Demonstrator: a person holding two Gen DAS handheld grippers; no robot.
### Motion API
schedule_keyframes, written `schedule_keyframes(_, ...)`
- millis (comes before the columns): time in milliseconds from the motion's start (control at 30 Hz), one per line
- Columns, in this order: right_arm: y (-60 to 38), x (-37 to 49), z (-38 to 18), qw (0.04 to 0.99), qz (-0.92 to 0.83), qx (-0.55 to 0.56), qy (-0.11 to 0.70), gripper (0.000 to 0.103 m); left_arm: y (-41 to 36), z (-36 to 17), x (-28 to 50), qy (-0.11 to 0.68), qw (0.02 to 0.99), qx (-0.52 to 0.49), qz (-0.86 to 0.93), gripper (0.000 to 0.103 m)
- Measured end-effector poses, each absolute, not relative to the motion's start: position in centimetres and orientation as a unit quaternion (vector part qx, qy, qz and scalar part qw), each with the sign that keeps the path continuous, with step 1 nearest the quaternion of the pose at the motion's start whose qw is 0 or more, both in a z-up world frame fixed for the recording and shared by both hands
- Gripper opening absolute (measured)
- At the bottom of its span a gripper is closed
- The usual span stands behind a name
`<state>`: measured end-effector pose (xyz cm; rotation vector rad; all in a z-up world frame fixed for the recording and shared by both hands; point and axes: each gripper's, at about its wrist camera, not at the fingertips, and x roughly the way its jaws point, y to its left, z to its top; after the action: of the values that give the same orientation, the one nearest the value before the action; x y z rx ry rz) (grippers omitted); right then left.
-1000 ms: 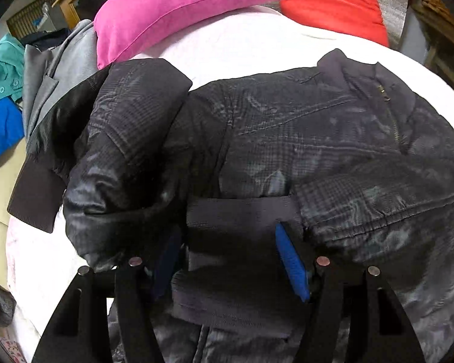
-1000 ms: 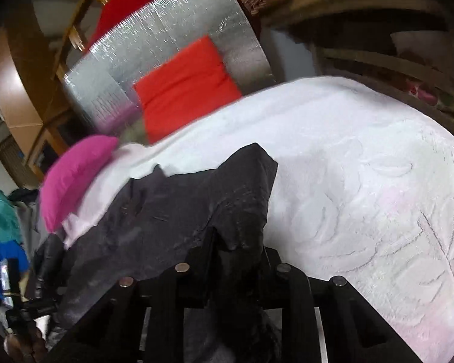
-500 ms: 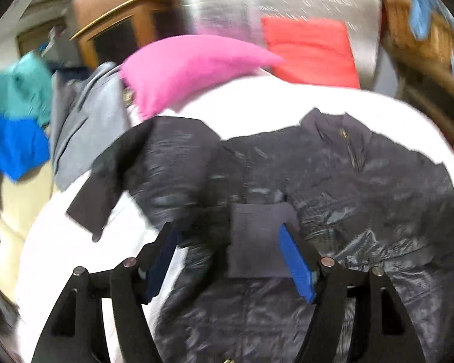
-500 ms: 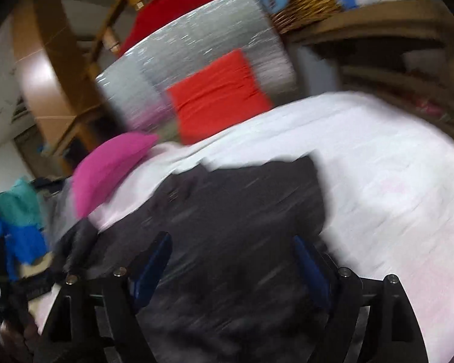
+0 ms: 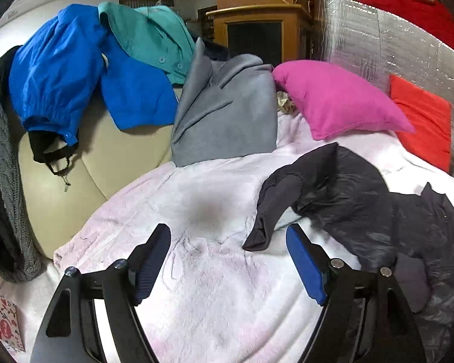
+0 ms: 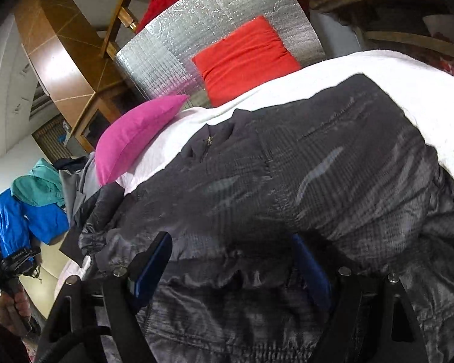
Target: Fold large clothes
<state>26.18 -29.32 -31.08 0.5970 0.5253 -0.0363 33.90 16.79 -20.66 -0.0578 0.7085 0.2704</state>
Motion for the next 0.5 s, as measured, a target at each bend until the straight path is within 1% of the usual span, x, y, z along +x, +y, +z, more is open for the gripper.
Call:
schedule_keyframes(333,-29.3,25.7,-31.3,0.924,-0.019,0.283,0.256,0.084,14.6,-23.9,38.9,0.370,0.921,0.014,0.121,0.079)
schedule_keyframes(367,-29.3,25.7,-31.3,0.924,-0.018,0.283,0.255,0.084,14.6,-24.1,39.4,0.372,0.921,0.016,0.118,0.078)
schedule_keyframes(400,-29.3,25.7,-31.3,0.924,-0.018,0.284,0.255,0.084,14.8,-24.3,40.0,0.375,0.920,0.017,0.113,0.063)
schedule_keyframes(433,-29.3,25.6,-31.4,0.924,-0.017,0.284,0.254,0.084,15.0,-24.5,40.8,0.386,0.916,0.014,0.106,0.033)
schedule_keyframes(467,-29.3,25.6,-31.4,0.924,-0.016,0.285,0.253,0.084,15.2,-24.8,41.4,0.400,0.911,0.009,0.098,0.019)
schedule_keyframes(500,-29.3,25.6,-31.4,0.924,-0.016,0.286,0.252,0.084,15.5,-25.0,42.0,0.416,0.905,0.001,0.090,0.013)
